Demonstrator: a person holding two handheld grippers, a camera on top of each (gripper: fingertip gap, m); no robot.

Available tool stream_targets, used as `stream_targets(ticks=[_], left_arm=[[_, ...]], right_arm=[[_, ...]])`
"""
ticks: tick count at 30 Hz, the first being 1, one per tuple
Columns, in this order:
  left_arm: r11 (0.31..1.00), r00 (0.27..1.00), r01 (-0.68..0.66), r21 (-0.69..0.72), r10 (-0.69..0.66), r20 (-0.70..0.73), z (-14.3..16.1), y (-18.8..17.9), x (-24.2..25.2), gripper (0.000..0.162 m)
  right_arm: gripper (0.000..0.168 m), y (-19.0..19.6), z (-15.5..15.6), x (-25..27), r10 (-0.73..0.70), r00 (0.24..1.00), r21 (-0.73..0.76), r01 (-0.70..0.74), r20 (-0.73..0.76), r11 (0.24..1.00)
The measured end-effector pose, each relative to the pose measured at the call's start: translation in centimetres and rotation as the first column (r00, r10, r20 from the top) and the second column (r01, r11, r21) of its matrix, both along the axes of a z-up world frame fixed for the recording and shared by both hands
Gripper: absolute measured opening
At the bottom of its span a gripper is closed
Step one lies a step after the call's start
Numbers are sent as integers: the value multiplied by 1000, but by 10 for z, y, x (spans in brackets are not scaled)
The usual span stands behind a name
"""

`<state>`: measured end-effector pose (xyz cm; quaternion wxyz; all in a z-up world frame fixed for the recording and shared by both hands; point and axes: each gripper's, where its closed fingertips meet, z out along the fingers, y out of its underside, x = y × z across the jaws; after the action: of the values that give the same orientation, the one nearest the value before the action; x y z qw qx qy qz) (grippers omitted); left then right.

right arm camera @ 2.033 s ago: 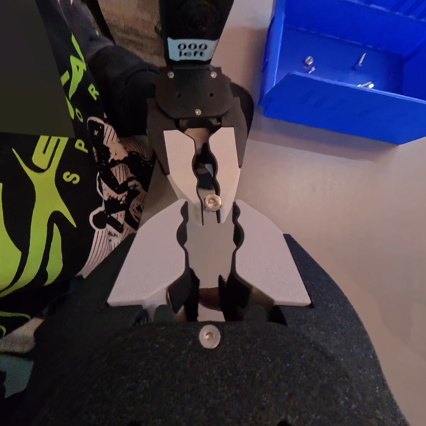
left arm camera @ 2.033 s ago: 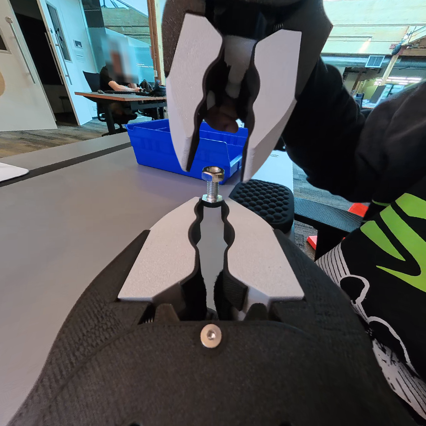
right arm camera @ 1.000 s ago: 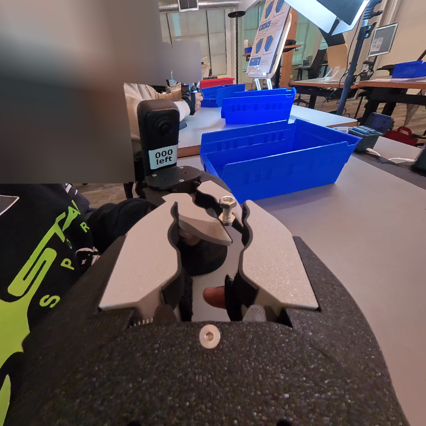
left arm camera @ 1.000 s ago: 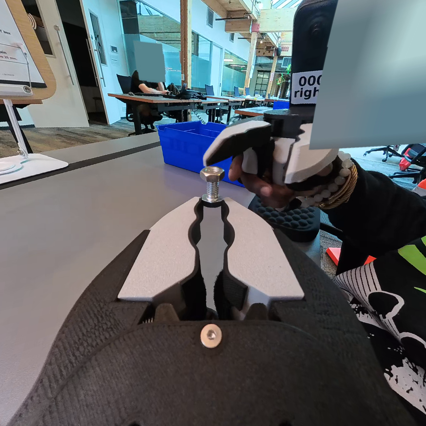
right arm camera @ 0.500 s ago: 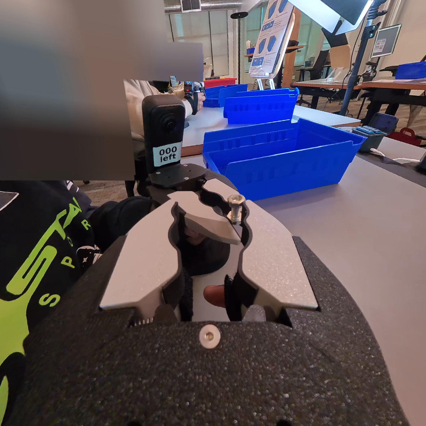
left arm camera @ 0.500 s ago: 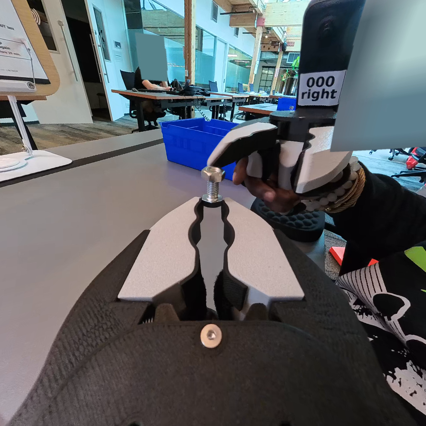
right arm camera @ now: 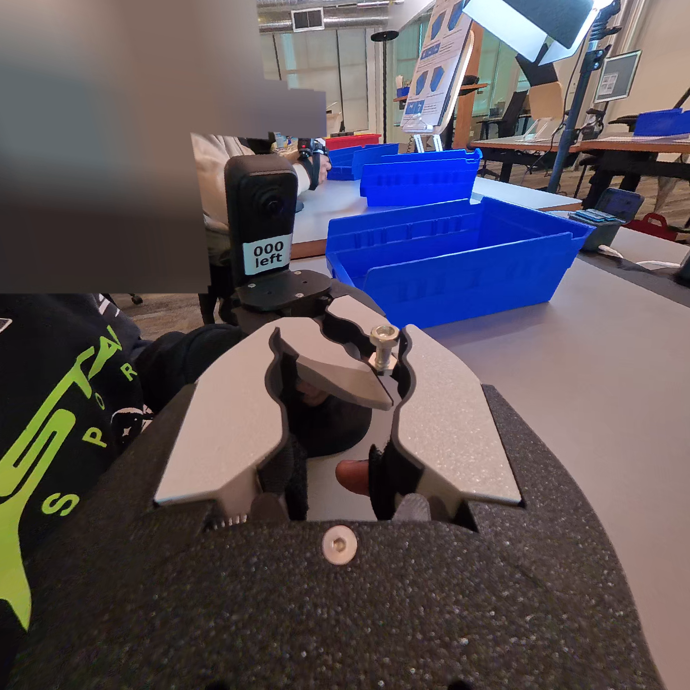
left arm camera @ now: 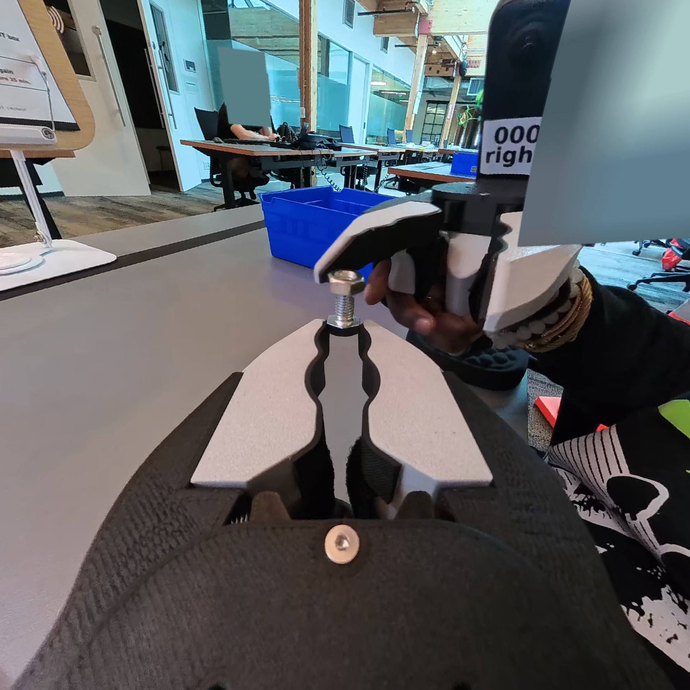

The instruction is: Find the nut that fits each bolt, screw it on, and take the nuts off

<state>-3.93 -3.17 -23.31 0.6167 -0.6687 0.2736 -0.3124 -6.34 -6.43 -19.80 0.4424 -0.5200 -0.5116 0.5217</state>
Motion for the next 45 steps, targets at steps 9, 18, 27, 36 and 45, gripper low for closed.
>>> stream_targets(ticks=[9, 18, 27, 36, 45], left_arm=[[1000, 1000, 0, -3, 0, 2, -1, 0, 0, 15], [1000, 1000, 13, -2, -13, -24, -3, -1, 3, 15], [1000, 1000, 1, -7, -1, -9, -2, 0, 1, 15], [1000, 1000, 19, -4, -19, -25, -4, -2, 4, 15], [999, 998, 32, -12, -32, -49, -7, -2, 7, 15]], right_arm=[[47, 4, 2, 16, -43, 998, -15, 42, -38, 999], [65, 1, -6, -9, -5, 1000, -7, 5, -12, 1000], [50, 2, -7, 9, -45, 999, -2, 45, -9, 999], [65, 7, -4, 5, -62, 996, -4, 62, -60, 998], [66, -1, -11, -9, -8, 999, 9, 8, -34, 1000]])
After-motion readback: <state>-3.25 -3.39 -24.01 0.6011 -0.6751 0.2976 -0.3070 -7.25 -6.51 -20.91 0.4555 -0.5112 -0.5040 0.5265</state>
